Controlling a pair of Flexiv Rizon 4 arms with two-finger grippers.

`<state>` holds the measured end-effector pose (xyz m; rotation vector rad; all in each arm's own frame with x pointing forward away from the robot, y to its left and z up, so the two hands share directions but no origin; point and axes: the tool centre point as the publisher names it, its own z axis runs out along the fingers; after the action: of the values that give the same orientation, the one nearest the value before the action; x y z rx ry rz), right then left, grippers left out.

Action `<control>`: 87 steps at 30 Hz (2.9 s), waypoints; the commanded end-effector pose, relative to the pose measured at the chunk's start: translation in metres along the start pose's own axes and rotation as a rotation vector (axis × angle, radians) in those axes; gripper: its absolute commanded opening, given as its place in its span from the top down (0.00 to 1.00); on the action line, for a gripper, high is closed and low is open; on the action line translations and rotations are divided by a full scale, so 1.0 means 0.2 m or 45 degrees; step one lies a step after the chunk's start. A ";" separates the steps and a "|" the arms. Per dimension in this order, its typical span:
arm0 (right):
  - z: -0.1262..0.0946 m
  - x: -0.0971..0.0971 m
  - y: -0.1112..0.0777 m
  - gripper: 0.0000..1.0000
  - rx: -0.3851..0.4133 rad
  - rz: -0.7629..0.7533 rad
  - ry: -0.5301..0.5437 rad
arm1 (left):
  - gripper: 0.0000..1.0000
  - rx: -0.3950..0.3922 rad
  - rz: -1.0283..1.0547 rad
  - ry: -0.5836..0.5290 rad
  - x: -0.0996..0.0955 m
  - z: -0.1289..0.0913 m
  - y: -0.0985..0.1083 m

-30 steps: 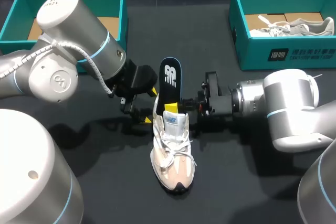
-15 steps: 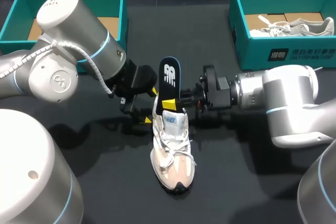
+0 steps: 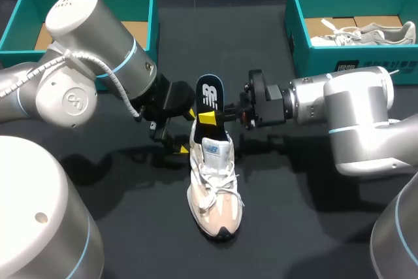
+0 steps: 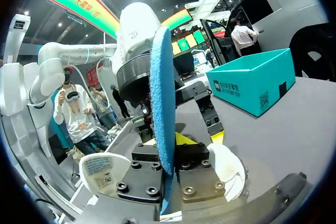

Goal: Take the shoe out of the shoebox, open the shoe tongue, remove and reinsert the insole, then place the shoe into the shoebox

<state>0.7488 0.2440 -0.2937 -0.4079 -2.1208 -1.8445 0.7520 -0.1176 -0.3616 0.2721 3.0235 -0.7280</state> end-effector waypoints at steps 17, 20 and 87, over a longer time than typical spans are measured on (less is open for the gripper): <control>0.01 0.06 -0.15 0.76 -0.004 0.129 -0.005 | 0.00 -0.004 0.000 0.000 0.00 0.00 0.00; 0.01 0.05 -0.10 0.67 0.011 0.082 -0.009 | 0.00 -0.004 0.000 0.000 0.00 0.00 0.00; 0.00 0.03 -0.12 0.65 0.077 0.115 -0.048 | 0.00 -0.004 0.000 0.000 0.00 0.00 0.00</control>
<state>0.7388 0.2418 -0.3229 -0.5088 -2.1219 -1.7274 0.7520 -0.1176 -0.3616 0.2721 3.0234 -0.7280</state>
